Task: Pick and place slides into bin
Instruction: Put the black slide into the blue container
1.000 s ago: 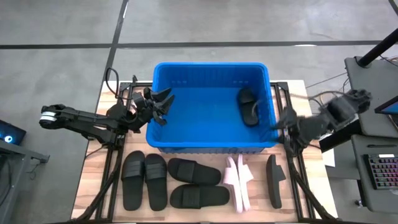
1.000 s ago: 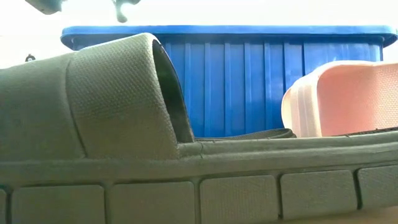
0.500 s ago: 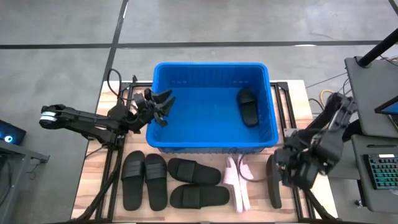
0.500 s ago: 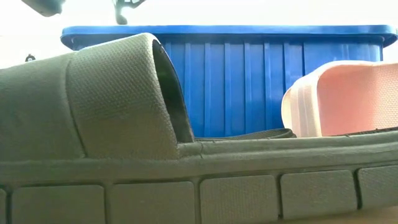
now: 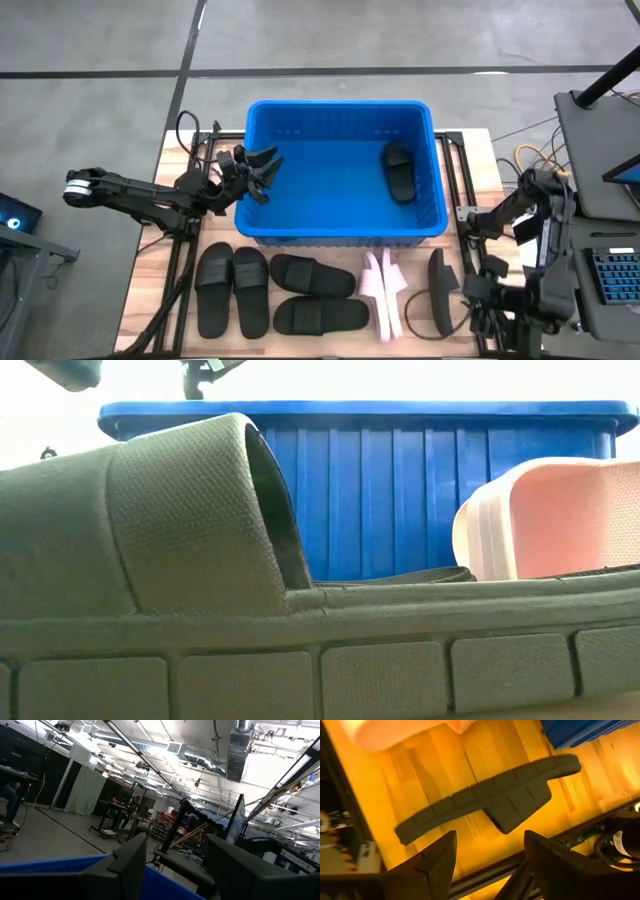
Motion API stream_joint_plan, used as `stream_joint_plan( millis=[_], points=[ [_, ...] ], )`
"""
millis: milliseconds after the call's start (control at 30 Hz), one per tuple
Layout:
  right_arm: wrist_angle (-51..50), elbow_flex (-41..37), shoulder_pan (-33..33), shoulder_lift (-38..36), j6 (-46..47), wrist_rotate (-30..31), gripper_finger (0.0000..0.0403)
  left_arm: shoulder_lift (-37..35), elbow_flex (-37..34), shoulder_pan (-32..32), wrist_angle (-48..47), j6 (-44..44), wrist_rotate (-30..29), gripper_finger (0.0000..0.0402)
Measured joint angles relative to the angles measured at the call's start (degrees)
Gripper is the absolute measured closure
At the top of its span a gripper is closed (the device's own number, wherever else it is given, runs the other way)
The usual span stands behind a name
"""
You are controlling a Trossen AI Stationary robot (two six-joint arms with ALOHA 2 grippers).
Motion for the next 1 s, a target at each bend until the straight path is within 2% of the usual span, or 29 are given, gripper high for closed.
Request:
stream_joint_plan(
  millis=[300, 433, 600, 800, 1000],
  points=[
    [-7.0, 0.0, 1.1, 11.8, 5.4, -0.4, 0.0180, 0.0, -0.1, 0.0, 0.0, 0.0, 0.0, 0.0217],
    [-5.8, -1.1, 1.1, 14.1, 6.1, -1.5, 0.0184, 0.0, -0.1, 0.0, 0.0, 0.0, 0.0, 0.0217],
    [-4.9, -2.1, 1.1, 13.5, 5.6, -2.7, 0.0184, 0.0, -0.1, 0.0, 0.0, 0.0, -0.1, 0.0217],
    [-4.5, -2.3, 1.2, 9.6, -1.9, -4.4, 0.0184, 0.0, -0.2, 0.0, 0.0, 0.0, 0.0, 0.0217],
    [-4.3, -3.9, 0.4, 7.2, -5.6, -4.5, 0.0184, 0.0, -0.2, 0.0, 0.0, 0.0, 0.0, 0.0217]
  ],
)
